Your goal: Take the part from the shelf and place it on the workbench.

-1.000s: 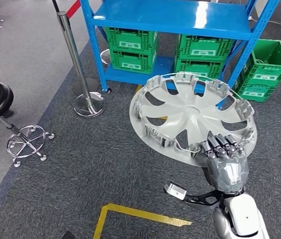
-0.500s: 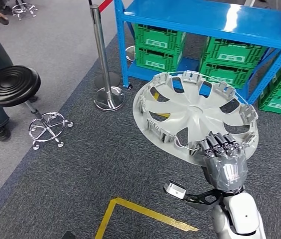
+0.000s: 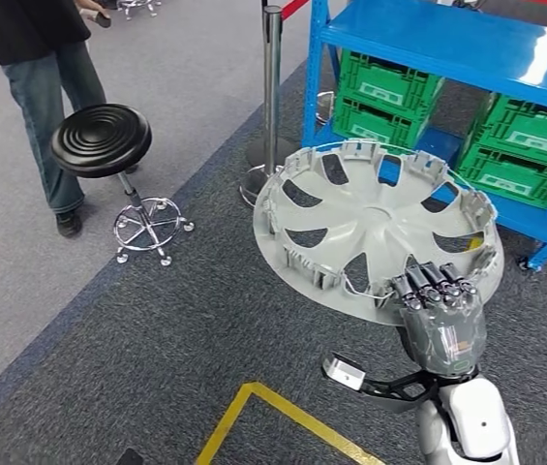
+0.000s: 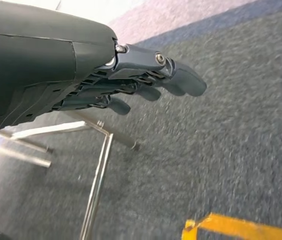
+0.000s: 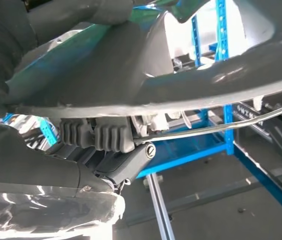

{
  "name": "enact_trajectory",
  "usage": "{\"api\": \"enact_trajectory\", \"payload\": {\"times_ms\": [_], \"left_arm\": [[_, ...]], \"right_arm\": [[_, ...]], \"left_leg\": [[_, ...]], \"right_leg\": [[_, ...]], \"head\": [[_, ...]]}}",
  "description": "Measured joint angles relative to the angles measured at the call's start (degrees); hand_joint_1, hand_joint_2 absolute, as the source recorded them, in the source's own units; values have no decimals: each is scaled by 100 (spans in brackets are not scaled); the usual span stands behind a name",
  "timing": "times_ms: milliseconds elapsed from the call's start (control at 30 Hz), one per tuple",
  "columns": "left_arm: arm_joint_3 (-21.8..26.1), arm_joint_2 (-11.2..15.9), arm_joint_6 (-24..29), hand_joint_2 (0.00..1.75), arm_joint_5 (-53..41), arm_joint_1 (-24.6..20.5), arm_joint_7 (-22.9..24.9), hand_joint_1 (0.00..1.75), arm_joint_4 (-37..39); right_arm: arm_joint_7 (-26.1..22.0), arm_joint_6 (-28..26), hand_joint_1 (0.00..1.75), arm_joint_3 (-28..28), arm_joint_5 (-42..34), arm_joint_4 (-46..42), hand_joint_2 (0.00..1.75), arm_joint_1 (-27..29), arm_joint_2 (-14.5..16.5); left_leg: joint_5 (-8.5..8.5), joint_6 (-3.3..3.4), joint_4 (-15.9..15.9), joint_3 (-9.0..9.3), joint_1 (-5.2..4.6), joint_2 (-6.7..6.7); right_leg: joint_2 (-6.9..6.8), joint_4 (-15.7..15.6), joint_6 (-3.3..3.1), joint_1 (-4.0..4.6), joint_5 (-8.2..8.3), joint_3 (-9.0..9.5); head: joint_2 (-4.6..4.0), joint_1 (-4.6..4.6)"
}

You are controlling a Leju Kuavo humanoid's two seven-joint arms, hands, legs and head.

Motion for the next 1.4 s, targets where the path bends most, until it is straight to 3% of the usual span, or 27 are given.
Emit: {"api": "enact_trajectory", "payload": {"times_ms": [33, 67, 100, 133, 200, 267, 300, 333, 400, 467, 500, 567, 633, 700, 767, 800, 867, 933, 1000, 1067, 1133, 1200, 1267, 1300, 1333, 1400], "left_arm": [[1, 5, -1, 175, 0, 7, 8, 0, 0], [2, 6, -1, 175, 0, 16, 15, 0, 1], [3, 10, -2, 175, 0, 20, 20, 0, 2], [3, 13, -3, 175, 0, 13, 26, 0, 2], [3, 14, -7, 175, 0, -13, 42, 0, 3], [3, 13, -11, 175, 0, -27, 66, 0, 4], [3, 14, -15, 175, 0, -24, 77, 0, 4], [3, 17, -18, 175, 0, -20, 85, 0, 4], [4, 26, -23, 175, 0, -25, 90, 0, 4], [4, 33, -25, 175, 0, -52, 95, 0, 4], [4, 37, -26, 175, 0, -59, 100, 0, 4], [7, 45, -29, 175, 0, -45, 116, 0, 4], [8, 46, -32, 175, 0, -31, 126, 0, 4], [8, 46, -37, 175, 0, -51, 130, 0, 4], [8, 51, -55, 175, 0, -67, 133, 0, 4], [8, 51, -67, 175, 0, -66, 135, 0, 5], [8, 51, -94, 175, -1, -61, 139, 0, 8], [8, 53, -110, 175, -3, -70, 141, 0, 12], [8, 60, -121, 175, -6, -74, 151, 0, 14], [8, 73, -132, 175, -8, -55, 171, 0, 17], [8, 77, -139, 175, -9, -44, 191, 0, 26], [8, 70, -149, 175, -11, -67, 219, 0, 33], [8, 67, -171, 175, -14, -84, 253, 0, 36], [8, 67, -184, 175, -15, -81, 267, 0, 38], [8, 67, -196, 175, -15, -74, 279, 0, 39], [8, 69, -207, 175, -15, -68, 288, 0, 39]], "right_arm": [[-19, -2, 175, -14, 0, -3, 175, -2, 18], [-36, -3, 175, -25, 0, -5, 175, -3, 37], [-49, -3, 175, -36, 0, -6, 175, -6, 55], [-56, -3, 175, -45, 0, -7, 175, -9, 73], [-66, -3, 175, -62, 0, -9, 175, -10, 95], [-90, -3, 175, -80, 0, -10, 175, -4, 109], [-118, -3, 175, -91, 0, -12, 175, -1, 122], [-153, -3, 175, -105, 0, -21, 175, 3, 141], [-235, -3, 175, -136, 0, -61, 175, 6, 196], [-301, -5, 175, -169, 0, -118, 175, 7, 248], [-333, -7, 175, -185, 0, -144, 175, 8, 274], [-390, -10, 175, -214, 0, -188, 175, 14, 333], [-445, -11, 175, -233, 0, -234, 175, 26, 382], [-509, -14, 175, -278, 0, -275, 175, 43, 404], [-566, -16, 175, -336, 0, -300, 175, 71, 421], [-585, -16, 175, -355, 0, -310, 175, 88, 432], [-608, -16, 175, -375, 0, -335, 175, 113, 453], [-626, -16, 175, -387, 0, -370, 175, 112, 476], [-646, -16, 175, -402, 0, -401, 175, 104, 503], [-666, -16, 175, -420, 0, -420, 175, 98, 539], [-679, -16, 175, -442, 0, -432, 175, 94, 581], [-696, -16, 175, -469, 0, -446, 175, 91, 612], [-731, -16, 175, -499, 0, -453, 175, 92, 631], [-746, -16, 175, -514, 0, -453, 175, 93, 642], [-755, -16, 175, -530, 0, -453, 175, 94, 652], [-767, -16, 175, -560, 0, -454, 175, 91, 678]], "left_leg": [[10, -31, 4, -29, 14, -61], [-4, -64, 25, -48, 13, -28], [-68, -98, 114, -93, 6, 91], [-189, -135, 310, -187, -2, 263], [-537, -198, 1015, -535, 16, 587], [-709, -234, 1602, -839, 57, 665], [-637, -241, 1616, -848, 71, 680], [-466, -237, 1400, -737, 79, 710], [-93, -194, 645, -326, 48, 920], [16, -124, 140, -72, -10, 1115], [-15, -93, 74, -53, -34, 1126], [-9, -24, 23, -56, -26, 1005], [14, 46, -29, -29, 3, 873], [22, 91, -44, -18, 14, 728], [19, 105, -42, -11, 3, 558], [18, 105, -41, -4, -2, 469], [13, 97, -32, 20, -2, 290], [0, 66, 0, 15, -6, 130], [12, 4, 30, -44, 7, 1], [24, -61, 45, -94, 32, -78], [-99, -121, 226, -180, 20, 157], [-407, -178, 820, -468, 21, 517], [-656, -217, 1501, -820, 60, 642], [-644, -226, 1624, -889, 75, 662], [-531, -227, 1537, -849, 85, 680], [-143, -195, 864, -495, 78, 821]], "right_leg": [[-59, -18, -12, 1, -7, 10], [-127, -31, -32, -4, -1, 19], [-205, -46, -59, -10, 1, 35], [-290, -61, -88, -18, 1, 51], [-468, -63, -133, -4, -19, 67], [-644, -60, -149, 4, -41, 76], [-724, -60, -147, 4, -52, 86], [-797, -59, -139, 4, -66, 103], [-926, -58, -104, 15, -103, 150], [-1040, -52, -55, 46, -138, 173], [-1104, -56, -30, 61, -149, 179], [-1173, -65, 23, 64, -184, 199], [-923, 165, 59, 44, -362, 113], [-593, 867, 64, 31, -706, -227], [-501, 1538, 65, 38, -903, -600], [-489, 1607, 61, 41, -842, -673], [-416, 1086, 40, 36, -413, -500], [-179, 342, 17, 9, -73, -180], [-49, 42, 3, 2, -31, -29], [-151, 13, -26, 11, -26, 0], [-293, -20, -85, 2, -16, 34], [-462, -36, -135, 10, -27, 62], [-633, -34, -156, 27, -47, 70], [-714, -34, -159, 32, -57, 77], [-790, -34, -155, 35, -69, 88], [-925, -35, -133, 41, -101, 127]], "head": [[0, -1], [0, -3], [0, -21], [0, -43], [0, -82], [0, -85], [0, -85], [0, -87], [0, -87], [0, -88], [0, -91], [0, -90], [0, -83], [0, -63], [0, -52], [0, -52], [0, -51], [0, -52], [0, -54], [0, -55], [0, -90], [0, -130], [0, -137], [0, -138], [0, -139], [0, -139]]}}
